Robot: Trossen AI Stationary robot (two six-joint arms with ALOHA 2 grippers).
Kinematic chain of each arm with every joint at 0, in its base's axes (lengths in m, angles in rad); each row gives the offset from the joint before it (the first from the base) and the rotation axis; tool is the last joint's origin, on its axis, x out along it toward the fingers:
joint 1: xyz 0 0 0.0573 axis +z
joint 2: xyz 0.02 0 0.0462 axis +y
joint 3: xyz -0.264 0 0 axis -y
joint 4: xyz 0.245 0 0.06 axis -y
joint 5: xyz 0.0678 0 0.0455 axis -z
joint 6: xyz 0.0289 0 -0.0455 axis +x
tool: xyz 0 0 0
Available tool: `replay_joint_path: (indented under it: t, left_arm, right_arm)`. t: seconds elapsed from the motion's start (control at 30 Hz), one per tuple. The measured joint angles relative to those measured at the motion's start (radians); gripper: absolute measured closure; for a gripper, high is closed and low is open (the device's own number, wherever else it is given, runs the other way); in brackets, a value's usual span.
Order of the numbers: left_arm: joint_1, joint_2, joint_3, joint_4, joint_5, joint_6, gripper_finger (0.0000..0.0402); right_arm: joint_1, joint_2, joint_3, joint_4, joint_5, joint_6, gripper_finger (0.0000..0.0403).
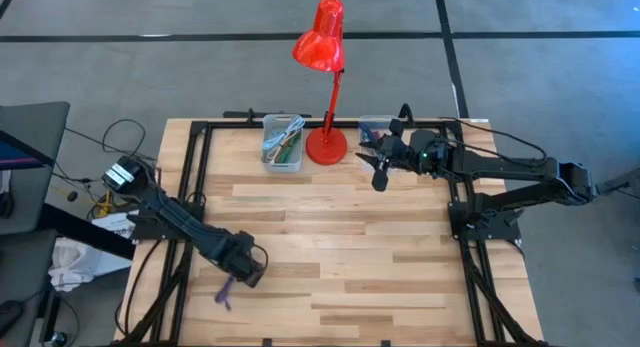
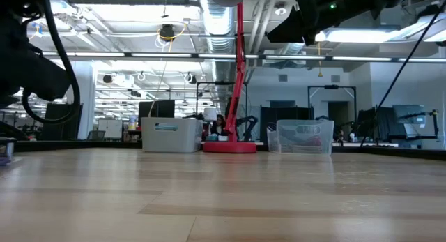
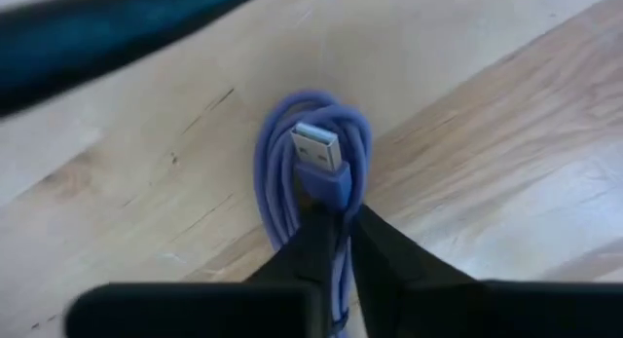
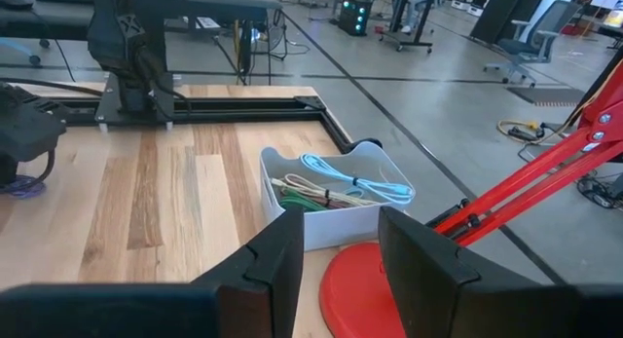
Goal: Pick & Place USB Port
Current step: Put the purple charger cable into the gray bin
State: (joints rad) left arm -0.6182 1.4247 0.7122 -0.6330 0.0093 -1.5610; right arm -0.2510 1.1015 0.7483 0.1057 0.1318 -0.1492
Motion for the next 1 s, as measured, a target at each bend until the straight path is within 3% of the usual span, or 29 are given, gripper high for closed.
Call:
replay_joint_path:
  t: [0.3, 0.5, 0.73, 1.0]
  left_arm:
    - [0.001, -0.060, -0.025, 0.019, 0.004, 0.013, 0.0392]
    - [0.008, -0.145, -0.028, 0.014, -0.143, 0.055, 0.0394]
    - [0.075, -0.197, -0.027, 0.005, -0.194, 0.187, 0.0394]
    - [0.222, -0.261, -0.025, 0.023, -0.289, 0.440, 0.0394]
  right_arm:
    - [0.000, 0.000, 0.000, 0.000, 0.000, 0.001, 0.0275]
    - [0.000, 0.000, 0.000, 0.002, 0.000, 0.000, 0.0277]
    - [0.000, 0.000, 0.000, 0.001, 0.019, 0.000, 0.0278]
    - [-0.001, 0.000, 0.000, -0.011, 0.053, 0.000, 0.0278]
